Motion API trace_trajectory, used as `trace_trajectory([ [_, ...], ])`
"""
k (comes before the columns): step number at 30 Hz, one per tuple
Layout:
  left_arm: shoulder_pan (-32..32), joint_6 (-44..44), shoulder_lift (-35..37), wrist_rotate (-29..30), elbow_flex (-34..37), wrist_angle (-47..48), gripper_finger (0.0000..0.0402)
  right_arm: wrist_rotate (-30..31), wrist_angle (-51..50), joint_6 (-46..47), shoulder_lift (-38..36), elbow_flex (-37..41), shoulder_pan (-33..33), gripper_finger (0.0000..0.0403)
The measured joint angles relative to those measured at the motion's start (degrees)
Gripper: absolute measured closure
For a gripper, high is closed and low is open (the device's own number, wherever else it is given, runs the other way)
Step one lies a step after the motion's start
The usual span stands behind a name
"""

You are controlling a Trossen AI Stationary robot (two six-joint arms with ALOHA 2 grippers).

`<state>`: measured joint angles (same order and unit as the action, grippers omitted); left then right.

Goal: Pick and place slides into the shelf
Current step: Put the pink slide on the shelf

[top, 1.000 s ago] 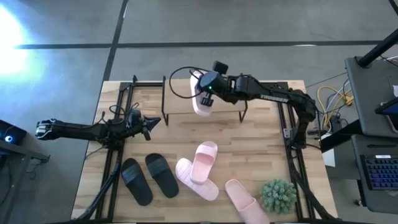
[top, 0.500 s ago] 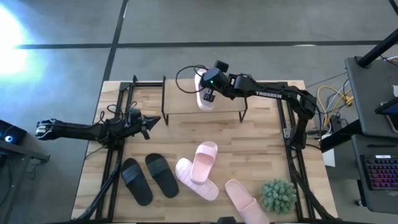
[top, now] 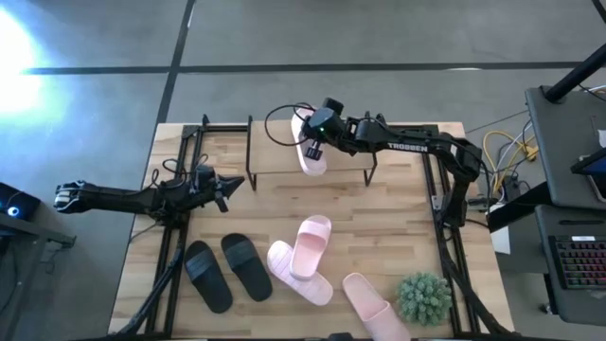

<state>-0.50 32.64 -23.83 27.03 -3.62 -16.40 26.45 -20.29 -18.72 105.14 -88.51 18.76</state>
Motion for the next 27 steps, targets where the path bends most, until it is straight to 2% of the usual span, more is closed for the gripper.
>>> trace_trajectory([
  [4, 0.01, 0.0, 0.11, 0.0, 0.2, 0.15, 0.0402, -2.28, -0.11, 3.83, 0.0, 0.19, 0.04, 0.0357],
  [9, -0.01, 0.0, 0.11, 0.0, 0.12, 0.23, 0.0402, -2.79, -0.62, 7.57, 0.0, 0.23, 0.0, 0.0283],
  [15, -0.01, 0.0, 0.13, 0.0, 0.13, 0.13, 0.0402, -2.76, -7.39, 9.53, -0.38, -2.45, -0.8, 0.0222],
  [24, 0.01, 0.02, 0.06, 0.0, 0.22, -1.25, 0.0402, -2.94, -23.44, 18.76, -2.62, -9.28, -4.8, 0.0205],
  [27, -0.01, 0.07, 0.03, -0.61, 0.22, -3.79, 0.0402, -4.07, -33.3, 27.07, -3.22, -14.7, -7.17, 0.0208],
])
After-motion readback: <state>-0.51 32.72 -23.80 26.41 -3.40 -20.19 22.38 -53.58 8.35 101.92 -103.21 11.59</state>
